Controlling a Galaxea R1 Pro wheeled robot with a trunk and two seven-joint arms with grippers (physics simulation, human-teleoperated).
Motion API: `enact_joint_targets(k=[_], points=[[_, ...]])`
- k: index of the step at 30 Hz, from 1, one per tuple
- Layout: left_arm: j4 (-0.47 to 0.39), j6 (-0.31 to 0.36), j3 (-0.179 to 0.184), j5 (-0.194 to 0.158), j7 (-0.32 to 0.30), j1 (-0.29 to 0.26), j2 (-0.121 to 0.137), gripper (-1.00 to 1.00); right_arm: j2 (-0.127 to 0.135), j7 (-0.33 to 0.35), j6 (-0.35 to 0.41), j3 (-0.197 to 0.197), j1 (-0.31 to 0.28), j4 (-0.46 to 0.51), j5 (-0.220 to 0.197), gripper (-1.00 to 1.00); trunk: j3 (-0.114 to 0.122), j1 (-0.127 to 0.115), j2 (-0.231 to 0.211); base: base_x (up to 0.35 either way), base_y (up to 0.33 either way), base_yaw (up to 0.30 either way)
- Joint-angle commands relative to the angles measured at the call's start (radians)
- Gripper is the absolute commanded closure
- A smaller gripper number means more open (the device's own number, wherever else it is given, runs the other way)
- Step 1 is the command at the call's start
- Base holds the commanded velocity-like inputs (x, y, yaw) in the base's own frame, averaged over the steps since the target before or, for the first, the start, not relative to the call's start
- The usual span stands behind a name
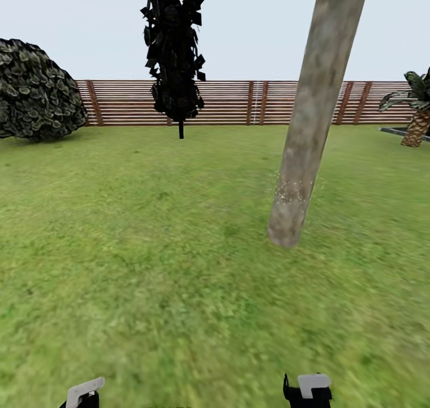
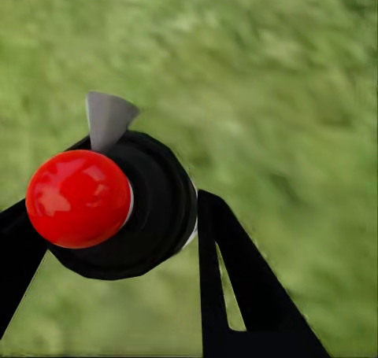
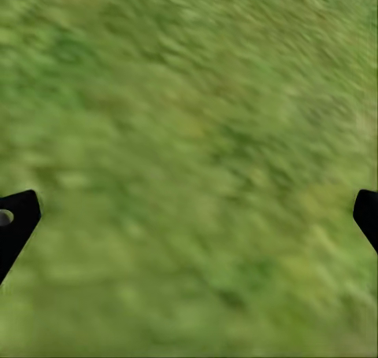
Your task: In the garden, pick up the pesticide atomizer on the floor and spray pesticide onto both trees until each tree trunk is fully covered.
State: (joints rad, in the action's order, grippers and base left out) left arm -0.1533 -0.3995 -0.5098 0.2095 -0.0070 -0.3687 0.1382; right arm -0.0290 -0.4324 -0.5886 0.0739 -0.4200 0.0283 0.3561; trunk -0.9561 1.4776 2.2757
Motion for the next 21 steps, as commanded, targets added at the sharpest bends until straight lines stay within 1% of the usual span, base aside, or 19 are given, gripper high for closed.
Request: enact_joint_targets(k=[1,21], points=[[0.001,-0.004,-0.009,0.010,-0.001,-0.001,0.000,1.00,0.000,-0.005,-0.002,0.007,0.000,-0.001,0.011,-1.00,-0.001,0.000,0.000,0.000,0.000,0.282],[0.001,-0.004,-0.009,0.011,-0.001,-0.001,0.000,1.00,0.000,-0.005,-0.002,0.007,-0.001,-0.001,0.011,-1.00,-0.001,0.000,0.000,0.000,0.000,0.283]])
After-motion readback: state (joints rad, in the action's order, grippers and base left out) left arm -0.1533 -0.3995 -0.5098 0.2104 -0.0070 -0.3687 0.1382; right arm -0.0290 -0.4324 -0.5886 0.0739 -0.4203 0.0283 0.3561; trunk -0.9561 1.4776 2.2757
